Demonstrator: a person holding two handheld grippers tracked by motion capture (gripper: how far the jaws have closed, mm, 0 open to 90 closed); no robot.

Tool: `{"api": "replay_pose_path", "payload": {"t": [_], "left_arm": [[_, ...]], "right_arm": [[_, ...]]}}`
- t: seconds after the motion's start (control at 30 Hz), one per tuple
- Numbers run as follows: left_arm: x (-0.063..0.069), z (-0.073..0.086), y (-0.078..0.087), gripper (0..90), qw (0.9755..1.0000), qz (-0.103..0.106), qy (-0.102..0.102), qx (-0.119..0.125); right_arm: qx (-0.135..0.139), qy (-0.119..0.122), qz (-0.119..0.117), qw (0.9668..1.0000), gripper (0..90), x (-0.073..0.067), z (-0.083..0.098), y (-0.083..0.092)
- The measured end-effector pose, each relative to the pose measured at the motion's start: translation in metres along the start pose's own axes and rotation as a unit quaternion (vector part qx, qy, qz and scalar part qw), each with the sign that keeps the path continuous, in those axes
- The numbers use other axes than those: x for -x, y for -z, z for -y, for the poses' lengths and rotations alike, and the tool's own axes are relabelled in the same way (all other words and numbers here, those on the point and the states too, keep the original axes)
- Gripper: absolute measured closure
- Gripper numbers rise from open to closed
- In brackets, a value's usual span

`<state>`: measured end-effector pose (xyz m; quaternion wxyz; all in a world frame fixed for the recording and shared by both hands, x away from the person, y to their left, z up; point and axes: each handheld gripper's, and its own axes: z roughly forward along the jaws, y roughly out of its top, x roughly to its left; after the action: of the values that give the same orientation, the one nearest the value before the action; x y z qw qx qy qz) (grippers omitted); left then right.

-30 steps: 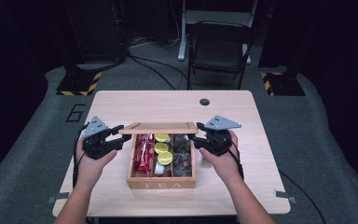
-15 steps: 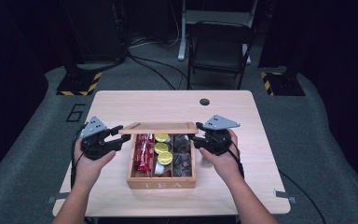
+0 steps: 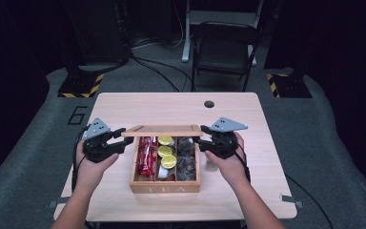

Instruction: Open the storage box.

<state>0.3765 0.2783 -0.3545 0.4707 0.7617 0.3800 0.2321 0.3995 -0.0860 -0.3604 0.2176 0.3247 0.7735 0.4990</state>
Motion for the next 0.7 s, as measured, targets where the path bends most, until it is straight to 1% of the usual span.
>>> {"api": "replay_pose_path", "payload": {"t": [0.07,0.13,0.2,0.23,0.3,0.4,0.5,0.53,0.57,0.63,0.7], "left_arm": [[0.001,0.001,0.000,55.0,1.0000,-0.001,-0.003,-0.002],[0.002,0.002,0.000,54.9,1.0000,-0.001,-0.003,0.001],[0.003,0.004,0.001,55.0,1.0000,-0.001,-0.003,0.003],[0.002,0.005,0.001,54.9,1.0000,-0.002,-0.006,0.003],[0.003,0.007,0.001,54.9,1.0000,-0.001,-0.006,0.004],[0.004,0.010,0.002,54.7,1.0000,0.003,-0.007,0.004],[0.004,0.014,0.003,54.6,0.9999,0.007,-0.003,0.007],[0.004,0.014,0.003,54.6,0.9999,0.007,-0.003,0.007],[0.004,0.015,0.003,54.6,0.9999,0.009,0.001,0.009],[0.004,0.017,0.004,54.7,0.9999,0.013,-0.001,0.008],[0.004,0.018,0.005,54.8,0.9998,0.015,-0.002,0.009]], "right_arm": [[-0.002,0.004,-0.002,1.0000,51.3,0.000,0.001,0.001],[0.000,0.000,-0.001,1.0000,51.2,-0.001,0.002,0.001],[0.000,0.002,-0.001,1.0000,51.3,-0.001,0.003,0.001],[-0.002,0.007,-0.004,1.0000,51.3,-0.001,0.004,0.002],[-0.001,0.004,-0.002,1.0000,51.3,-0.003,0.005,0.002],[-0.004,0.009,-0.005,0.9999,51.3,-0.004,0.008,0.003],[-0.004,0.005,-0.004,1.0000,51.2,-0.005,0.010,0.004],[-0.005,0.008,-0.007,0.9999,51.2,-0.005,0.011,0.004],[-0.007,0.004,-0.006,1.0000,51.2,-0.006,0.012,0.005],[-0.008,0.001,-0.005,1.0000,51.3,-0.007,0.012,0.005],[-0.009,0.007,-0.007,0.9999,51.3,-0.007,0.014,0.006]]}}
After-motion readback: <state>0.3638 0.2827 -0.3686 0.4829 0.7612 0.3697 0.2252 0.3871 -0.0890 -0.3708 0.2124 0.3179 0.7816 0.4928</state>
